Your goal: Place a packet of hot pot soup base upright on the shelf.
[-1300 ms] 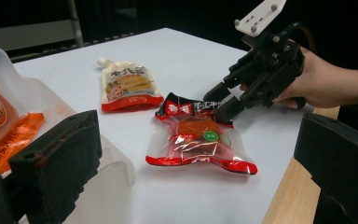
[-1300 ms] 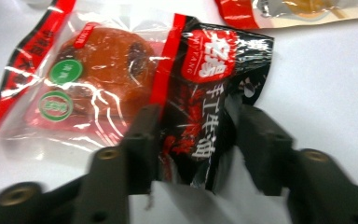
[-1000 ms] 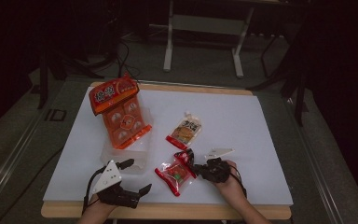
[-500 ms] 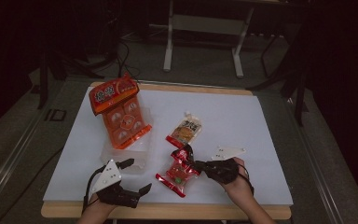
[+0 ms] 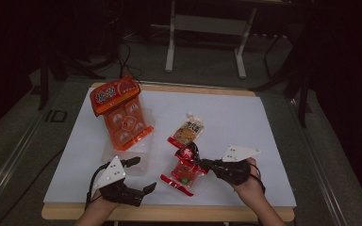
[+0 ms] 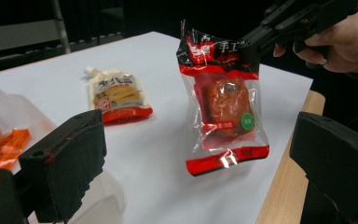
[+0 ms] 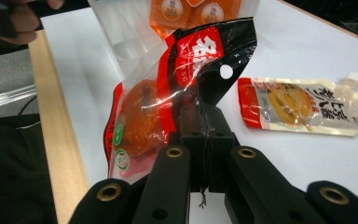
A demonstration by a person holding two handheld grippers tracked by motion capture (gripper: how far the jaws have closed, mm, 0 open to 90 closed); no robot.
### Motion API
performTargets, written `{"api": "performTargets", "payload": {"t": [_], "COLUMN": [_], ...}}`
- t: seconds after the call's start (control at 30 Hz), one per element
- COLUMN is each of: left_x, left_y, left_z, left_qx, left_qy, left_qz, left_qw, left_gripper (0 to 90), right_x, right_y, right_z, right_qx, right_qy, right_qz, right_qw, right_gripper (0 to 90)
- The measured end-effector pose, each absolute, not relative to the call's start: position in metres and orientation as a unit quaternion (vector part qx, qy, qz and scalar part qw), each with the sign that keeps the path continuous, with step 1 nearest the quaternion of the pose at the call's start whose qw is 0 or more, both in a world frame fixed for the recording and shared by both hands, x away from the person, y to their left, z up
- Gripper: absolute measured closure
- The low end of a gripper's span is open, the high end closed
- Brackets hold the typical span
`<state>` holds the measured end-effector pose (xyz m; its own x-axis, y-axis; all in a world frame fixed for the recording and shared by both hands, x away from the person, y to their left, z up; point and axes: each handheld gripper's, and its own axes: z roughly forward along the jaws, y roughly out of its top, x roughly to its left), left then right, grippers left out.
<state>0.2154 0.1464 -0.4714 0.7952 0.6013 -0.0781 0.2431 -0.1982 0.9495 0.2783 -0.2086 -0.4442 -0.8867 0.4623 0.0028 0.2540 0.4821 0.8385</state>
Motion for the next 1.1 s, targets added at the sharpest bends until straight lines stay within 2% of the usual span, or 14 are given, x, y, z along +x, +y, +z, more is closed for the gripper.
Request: {"api": "performTargets", "payload": {"t": [0.2,0.47,0.6,1.1], "left_x": [0.225,0.241,0.250,0.285], "left_y": [0.146,0.131,0.121,0.096], "left_z": [-0.458,-0.442,-0.436,-0.430], "left_qx": [0.755,0.777,0.785,0.796], "left_qy": [0.259,0.228,0.217,0.224], "left_qz": [0.153,0.129,0.119,0.048], "left_qw": [0.583,0.573,0.568,0.560], "left_gripper": [6.8,14.6,15.5,47.6], "right_x": [0.271,0.261,0.258,0.250], "right_y": [-0.206,-0.199,-0.196,-0.188], "right_z": [-0.436,-0.426,-0.423,-0.423], "right_qx": [0.190,0.163,0.154,0.133], "right_qy": [0.859,0.860,0.861,0.866], "right_qz": [0.462,0.469,0.471,0.466], "right_qw": [0.114,0.117,0.117,0.124], "right_gripper": [89.4,89.4,89.3,89.3]}}
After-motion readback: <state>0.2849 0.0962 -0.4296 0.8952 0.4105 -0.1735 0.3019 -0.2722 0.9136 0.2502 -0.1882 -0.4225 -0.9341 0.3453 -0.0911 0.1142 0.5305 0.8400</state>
